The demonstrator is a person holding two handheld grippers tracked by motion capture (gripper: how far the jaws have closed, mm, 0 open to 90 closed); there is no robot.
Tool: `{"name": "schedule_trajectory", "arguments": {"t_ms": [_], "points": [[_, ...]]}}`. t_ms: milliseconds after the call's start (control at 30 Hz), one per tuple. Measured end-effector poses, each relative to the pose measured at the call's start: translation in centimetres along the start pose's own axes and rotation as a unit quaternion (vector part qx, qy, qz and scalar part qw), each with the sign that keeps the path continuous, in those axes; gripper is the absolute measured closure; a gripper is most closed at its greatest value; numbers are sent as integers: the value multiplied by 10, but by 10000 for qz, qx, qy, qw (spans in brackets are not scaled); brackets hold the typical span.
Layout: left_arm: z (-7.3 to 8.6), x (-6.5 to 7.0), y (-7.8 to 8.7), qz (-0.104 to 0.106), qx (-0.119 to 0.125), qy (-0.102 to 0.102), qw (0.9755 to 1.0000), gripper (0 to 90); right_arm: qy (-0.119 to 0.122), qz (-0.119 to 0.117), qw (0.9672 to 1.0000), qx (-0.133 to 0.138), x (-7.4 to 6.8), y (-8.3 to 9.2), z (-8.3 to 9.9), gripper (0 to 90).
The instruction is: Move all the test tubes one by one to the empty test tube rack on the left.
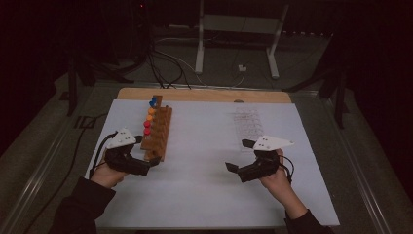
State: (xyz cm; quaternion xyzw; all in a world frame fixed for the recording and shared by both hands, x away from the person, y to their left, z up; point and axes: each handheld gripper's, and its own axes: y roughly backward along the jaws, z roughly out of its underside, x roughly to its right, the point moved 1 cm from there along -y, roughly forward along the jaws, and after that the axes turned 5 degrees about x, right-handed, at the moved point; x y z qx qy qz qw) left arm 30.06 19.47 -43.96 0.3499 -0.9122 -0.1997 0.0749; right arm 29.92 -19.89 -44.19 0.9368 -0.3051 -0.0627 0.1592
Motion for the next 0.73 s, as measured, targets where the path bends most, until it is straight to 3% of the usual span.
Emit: {"name": "schedule_trajectory", "arguments": {"t_ms": [433,633,733], "points": [[36,25,0,516,268,94,9983,18,34,-3,10000,-31,-3,-1,4,0],[58,32,-8,476,326,138,9982,18,47,0,10000,-44,-2,-1,5,0],[67,33,-14,501,215,127,9984,18,50,1,10000,-51,-2,-2,5,0]]}}
